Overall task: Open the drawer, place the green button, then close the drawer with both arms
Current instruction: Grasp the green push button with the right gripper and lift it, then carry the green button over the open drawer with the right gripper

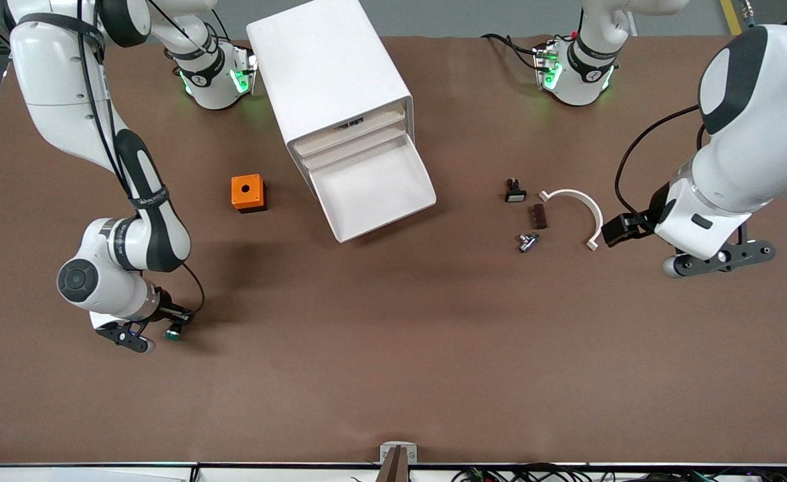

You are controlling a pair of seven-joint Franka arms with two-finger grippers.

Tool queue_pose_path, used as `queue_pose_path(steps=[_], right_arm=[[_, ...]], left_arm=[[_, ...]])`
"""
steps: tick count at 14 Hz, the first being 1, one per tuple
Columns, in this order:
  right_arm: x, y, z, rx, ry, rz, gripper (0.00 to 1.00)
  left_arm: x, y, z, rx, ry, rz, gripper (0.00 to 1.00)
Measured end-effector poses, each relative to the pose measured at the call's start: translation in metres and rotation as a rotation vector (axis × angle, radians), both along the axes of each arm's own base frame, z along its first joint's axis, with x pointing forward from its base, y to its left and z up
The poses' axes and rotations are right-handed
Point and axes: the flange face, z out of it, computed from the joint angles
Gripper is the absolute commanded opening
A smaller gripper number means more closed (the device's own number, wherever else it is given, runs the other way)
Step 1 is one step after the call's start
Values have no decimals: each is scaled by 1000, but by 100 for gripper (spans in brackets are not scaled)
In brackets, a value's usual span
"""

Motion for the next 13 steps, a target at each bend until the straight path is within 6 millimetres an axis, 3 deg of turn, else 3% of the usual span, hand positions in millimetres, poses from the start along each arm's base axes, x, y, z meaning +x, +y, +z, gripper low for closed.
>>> queue_pose_path(steps=[4,6,10,13], right_arm=[[-13,45,99,13,43,-130,0],[-31,82,131,35,40,-200,0],[-77,168,150,67,39,-341,0],[-122,260,145,76,5,-465,0]], left_arm=[[-3,9,13,-4,-19,12,99],[-4,12,18,-6,-25,17,99],[-11,15,26,-4,-16,19,99],[-12,15,21,-1,-1,18,100]])
